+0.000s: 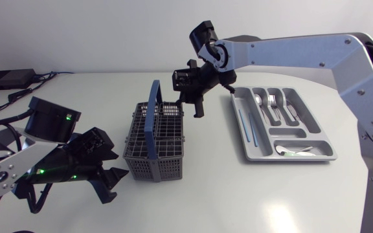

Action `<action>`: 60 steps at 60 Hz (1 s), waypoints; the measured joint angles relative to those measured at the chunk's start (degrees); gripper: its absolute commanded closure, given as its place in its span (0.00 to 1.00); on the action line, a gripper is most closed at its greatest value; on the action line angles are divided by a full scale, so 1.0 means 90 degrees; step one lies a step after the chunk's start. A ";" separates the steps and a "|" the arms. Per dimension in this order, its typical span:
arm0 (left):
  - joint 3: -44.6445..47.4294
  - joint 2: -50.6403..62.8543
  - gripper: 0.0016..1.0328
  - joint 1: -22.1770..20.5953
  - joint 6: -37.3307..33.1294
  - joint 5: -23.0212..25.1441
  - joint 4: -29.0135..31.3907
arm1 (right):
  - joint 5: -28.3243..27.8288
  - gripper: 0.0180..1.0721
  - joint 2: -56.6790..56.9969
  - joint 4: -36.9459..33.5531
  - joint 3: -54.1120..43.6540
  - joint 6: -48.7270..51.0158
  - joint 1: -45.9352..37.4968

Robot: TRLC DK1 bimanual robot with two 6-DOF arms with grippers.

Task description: Unload the cutlery basket into the drawer organizer.

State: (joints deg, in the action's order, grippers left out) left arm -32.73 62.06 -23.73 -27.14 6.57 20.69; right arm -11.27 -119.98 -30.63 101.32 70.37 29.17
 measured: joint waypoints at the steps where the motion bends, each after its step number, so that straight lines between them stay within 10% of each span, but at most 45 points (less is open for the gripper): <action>1: 0.0000 0.0007 0.36 0.0000 0.0002 0.0002 -0.0002 | 0.0000 0.94 0.0000 0.0000 0.0000 0.0000 0.0000; 60: 0.0002 -0.0022 0.33 -0.0002 0.0005 0.0002 -0.0146 | -0.0393 0.95 0.3769 -0.0182 -0.1773 -0.0260 -0.0398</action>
State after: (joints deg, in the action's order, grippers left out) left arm -32.71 61.87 -23.75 -27.09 6.59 19.38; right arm -14.81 -86.06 -32.27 85.36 68.03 25.58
